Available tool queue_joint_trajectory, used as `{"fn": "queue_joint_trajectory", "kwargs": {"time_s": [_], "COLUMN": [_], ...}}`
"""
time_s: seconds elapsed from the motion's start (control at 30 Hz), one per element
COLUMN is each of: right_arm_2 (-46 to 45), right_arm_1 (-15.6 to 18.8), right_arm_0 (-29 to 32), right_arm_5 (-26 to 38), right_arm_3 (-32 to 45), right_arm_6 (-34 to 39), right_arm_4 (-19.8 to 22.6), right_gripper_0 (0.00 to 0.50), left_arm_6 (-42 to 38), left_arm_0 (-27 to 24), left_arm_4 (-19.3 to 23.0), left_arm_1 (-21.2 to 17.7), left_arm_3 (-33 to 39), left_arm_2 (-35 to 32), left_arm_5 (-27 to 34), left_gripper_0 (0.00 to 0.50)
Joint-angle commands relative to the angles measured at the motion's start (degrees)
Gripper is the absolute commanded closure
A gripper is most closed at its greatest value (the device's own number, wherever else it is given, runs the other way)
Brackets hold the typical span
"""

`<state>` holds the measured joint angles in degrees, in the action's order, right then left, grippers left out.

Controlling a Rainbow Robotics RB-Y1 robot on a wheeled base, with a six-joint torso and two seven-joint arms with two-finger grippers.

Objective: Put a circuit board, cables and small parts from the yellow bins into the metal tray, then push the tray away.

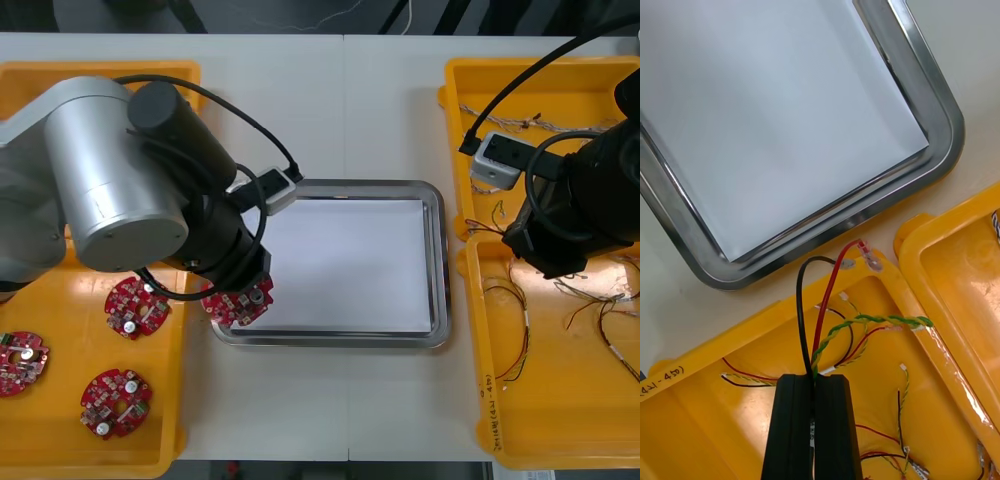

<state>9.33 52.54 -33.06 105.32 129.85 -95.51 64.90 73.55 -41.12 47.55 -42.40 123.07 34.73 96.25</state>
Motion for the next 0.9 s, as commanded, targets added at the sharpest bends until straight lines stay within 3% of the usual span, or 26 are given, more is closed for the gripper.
{"fn": "queue_joint_trajectory", "kwargs": {"time_s": [0.03, 0.37, 0.9], "right_arm_2": [0.96, 3.59, 4.21], "right_arm_1": [2.21, 2.83, 2.92], "right_arm_0": [-2.10, -3.59, -3.77], "right_arm_5": [-0.55, -0.90, -0.90], "right_arm_3": [0.05, 0.14, 0.14], "right_arm_6": [1.64, 1.91, 1.91], "right_arm_4": [0.67, -0.12, -0.21], "right_gripper_0": [0.500, 0.500, 0.500], "left_arm_6": [-7.72, -8.78, -8.16], "left_arm_0": [-3.80, -4.50, -4.85], "left_arm_4": [-2.63, -5.97, -7.55], "left_arm_1": [3.38, 4.87, 4.87], "left_arm_3": [-2.23, -5.65, -11.54], "left_arm_2": [3.86, 9.31, 12.91], "left_arm_5": [-2.56, -7.13, -13.02], "left_gripper_0": [0.500, 0.500, 0.500]}}
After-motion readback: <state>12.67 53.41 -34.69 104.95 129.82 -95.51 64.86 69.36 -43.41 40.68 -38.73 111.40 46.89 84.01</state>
